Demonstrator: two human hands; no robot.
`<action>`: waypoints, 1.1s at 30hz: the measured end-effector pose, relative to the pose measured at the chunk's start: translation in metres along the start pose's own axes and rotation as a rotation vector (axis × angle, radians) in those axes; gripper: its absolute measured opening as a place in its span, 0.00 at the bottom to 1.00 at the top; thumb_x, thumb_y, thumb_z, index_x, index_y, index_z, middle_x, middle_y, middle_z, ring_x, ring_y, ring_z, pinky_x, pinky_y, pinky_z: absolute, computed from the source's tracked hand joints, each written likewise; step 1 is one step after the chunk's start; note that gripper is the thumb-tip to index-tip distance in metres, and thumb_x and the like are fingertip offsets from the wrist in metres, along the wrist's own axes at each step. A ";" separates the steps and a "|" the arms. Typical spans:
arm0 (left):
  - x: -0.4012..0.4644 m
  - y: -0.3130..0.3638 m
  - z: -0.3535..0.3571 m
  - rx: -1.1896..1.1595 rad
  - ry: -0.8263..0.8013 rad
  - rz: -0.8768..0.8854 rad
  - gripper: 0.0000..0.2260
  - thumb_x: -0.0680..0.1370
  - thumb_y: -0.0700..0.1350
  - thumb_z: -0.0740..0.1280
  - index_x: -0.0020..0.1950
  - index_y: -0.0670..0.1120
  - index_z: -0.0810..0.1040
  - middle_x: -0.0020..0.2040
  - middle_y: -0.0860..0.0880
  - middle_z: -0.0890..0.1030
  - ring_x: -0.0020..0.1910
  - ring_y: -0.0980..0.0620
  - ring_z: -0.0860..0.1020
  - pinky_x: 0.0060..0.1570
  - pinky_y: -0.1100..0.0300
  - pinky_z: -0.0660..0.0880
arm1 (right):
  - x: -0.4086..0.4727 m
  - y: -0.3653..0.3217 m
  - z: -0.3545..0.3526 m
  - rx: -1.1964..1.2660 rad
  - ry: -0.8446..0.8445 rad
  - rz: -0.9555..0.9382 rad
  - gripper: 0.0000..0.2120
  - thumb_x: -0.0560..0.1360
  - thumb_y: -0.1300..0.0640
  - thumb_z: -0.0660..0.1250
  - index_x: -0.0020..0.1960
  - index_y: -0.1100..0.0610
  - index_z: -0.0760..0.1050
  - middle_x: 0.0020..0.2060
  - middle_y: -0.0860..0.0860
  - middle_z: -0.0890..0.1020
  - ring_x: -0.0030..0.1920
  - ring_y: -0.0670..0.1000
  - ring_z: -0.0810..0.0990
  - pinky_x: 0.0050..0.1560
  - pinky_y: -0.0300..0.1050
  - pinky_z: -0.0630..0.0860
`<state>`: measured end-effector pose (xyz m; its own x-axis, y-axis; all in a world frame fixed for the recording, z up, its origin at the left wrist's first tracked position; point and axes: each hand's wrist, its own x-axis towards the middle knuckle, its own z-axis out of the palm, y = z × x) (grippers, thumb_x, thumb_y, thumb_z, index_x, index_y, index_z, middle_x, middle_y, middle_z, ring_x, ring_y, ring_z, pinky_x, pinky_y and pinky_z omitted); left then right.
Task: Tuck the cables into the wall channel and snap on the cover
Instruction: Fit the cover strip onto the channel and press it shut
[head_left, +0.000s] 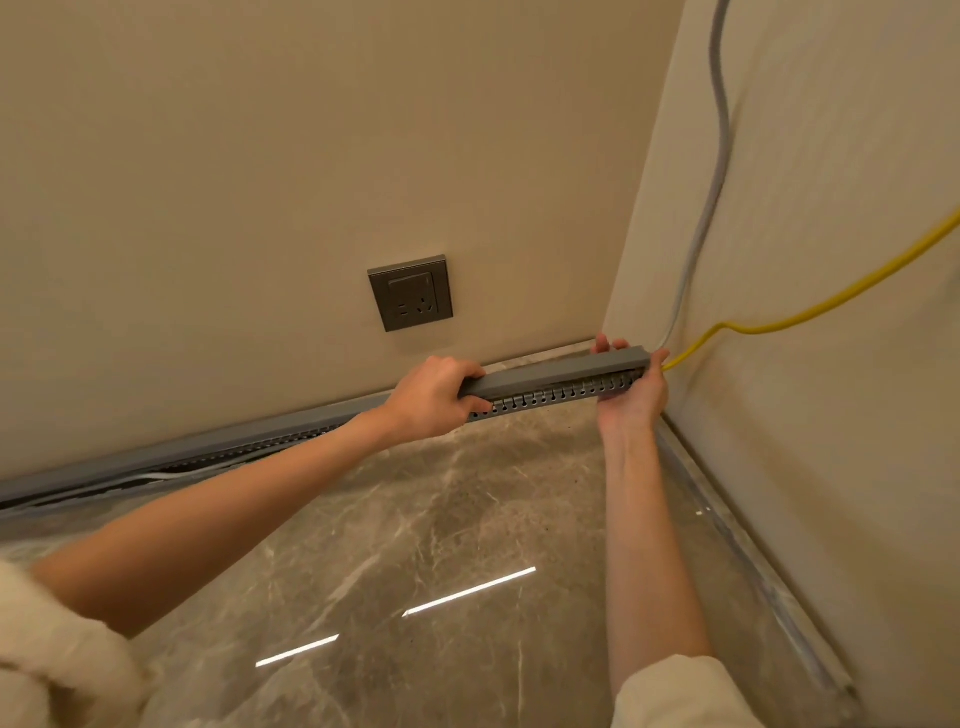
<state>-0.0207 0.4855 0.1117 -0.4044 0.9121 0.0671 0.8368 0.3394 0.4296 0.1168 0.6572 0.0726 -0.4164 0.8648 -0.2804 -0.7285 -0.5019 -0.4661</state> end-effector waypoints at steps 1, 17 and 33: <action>0.000 0.000 -0.001 0.007 -0.008 0.007 0.07 0.73 0.46 0.71 0.48 0.45 0.80 0.38 0.47 0.81 0.36 0.48 0.74 0.35 0.54 0.71 | 0.000 0.000 0.000 -0.006 -0.003 -0.017 0.18 0.82 0.46 0.52 0.44 0.60 0.67 0.28 0.54 0.82 0.35 0.56 0.83 0.41 0.49 0.81; 0.007 -0.005 -0.013 -0.231 -0.221 -0.094 0.11 0.74 0.45 0.71 0.53 0.40 0.82 0.43 0.44 0.83 0.39 0.52 0.77 0.42 0.58 0.72 | -0.003 -0.003 0.011 0.132 0.007 -0.066 0.23 0.82 0.46 0.51 0.32 0.55 0.64 0.33 0.61 0.85 0.35 0.58 0.85 0.35 0.47 0.83; -0.019 -0.010 0.005 0.045 -0.018 0.122 0.13 0.78 0.54 0.63 0.55 0.47 0.76 0.45 0.47 0.82 0.42 0.46 0.78 0.39 0.52 0.73 | 0.001 -0.004 0.018 0.245 0.058 -0.023 0.19 0.76 0.47 0.58 0.29 0.55 0.64 0.17 0.48 0.65 0.17 0.48 0.63 0.21 0.34 0.63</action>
<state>-0.0194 0.4664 0.1019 -0.2925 0.9510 0.1003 0.8952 0.2355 0.3784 0.1098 0.6606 0.0894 -0.3710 0.8706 -0.3232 -0.8507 -0.4582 -0.2577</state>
